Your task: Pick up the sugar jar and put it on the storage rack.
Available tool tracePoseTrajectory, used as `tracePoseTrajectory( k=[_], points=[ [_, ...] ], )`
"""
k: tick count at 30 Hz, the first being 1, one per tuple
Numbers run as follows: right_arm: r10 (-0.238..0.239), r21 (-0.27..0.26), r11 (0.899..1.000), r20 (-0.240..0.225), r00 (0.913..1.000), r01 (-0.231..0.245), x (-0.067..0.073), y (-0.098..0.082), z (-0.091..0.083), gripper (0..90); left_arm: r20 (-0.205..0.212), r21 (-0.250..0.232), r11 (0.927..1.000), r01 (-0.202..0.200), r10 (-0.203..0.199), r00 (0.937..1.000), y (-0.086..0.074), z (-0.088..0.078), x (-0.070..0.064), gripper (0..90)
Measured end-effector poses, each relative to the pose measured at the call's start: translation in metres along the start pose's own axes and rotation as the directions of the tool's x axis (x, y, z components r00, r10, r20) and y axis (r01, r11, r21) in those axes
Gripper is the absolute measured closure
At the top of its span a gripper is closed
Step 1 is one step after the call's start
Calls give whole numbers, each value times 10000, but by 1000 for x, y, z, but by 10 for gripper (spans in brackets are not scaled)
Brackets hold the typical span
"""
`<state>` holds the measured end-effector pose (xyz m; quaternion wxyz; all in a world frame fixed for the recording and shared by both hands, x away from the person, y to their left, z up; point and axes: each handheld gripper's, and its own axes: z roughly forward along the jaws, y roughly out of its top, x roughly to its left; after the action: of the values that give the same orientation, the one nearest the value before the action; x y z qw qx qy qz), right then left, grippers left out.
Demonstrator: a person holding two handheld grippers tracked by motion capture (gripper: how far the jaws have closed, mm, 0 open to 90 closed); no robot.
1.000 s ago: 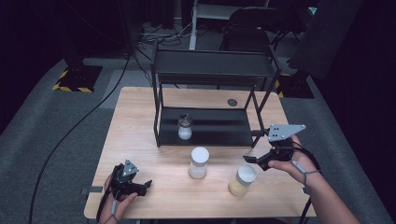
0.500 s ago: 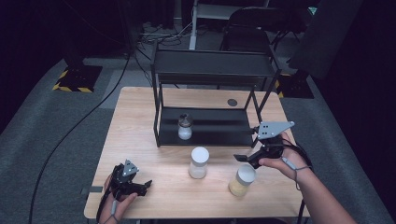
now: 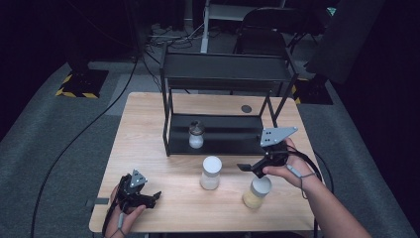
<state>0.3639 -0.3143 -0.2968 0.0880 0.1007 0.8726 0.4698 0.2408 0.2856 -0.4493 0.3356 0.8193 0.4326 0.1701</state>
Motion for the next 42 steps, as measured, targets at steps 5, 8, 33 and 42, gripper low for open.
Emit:
tracePoseTrajectory(
  k=[5, 8, 33, 42],
  points=[
    [-13, -43, 10000, -119, 9999, 13, -1, 3, 9, 56, 0, 1, 10000, -2, 2, 10000, 0, 0, 0, 32],
    [-81, -14, 10000, -208, 9998, 81, -1, 7, 15, 56, 1, 1, 10000, -1, 1, 10000, 0, 0, 0, 32],
    [-242, 989, 9946, -765, 9968, 317, -3, 31, 61, 93, -1, 3, 10000, -2, 2, 10000, 0, 0, 0, 32],
    [-346, 1471, 9880, -892, 9954, 475, -1, 40, 76, 94, 5, -5, 10000, -6, 6, 10000, 0, 0, 0, 32]
  ],
)
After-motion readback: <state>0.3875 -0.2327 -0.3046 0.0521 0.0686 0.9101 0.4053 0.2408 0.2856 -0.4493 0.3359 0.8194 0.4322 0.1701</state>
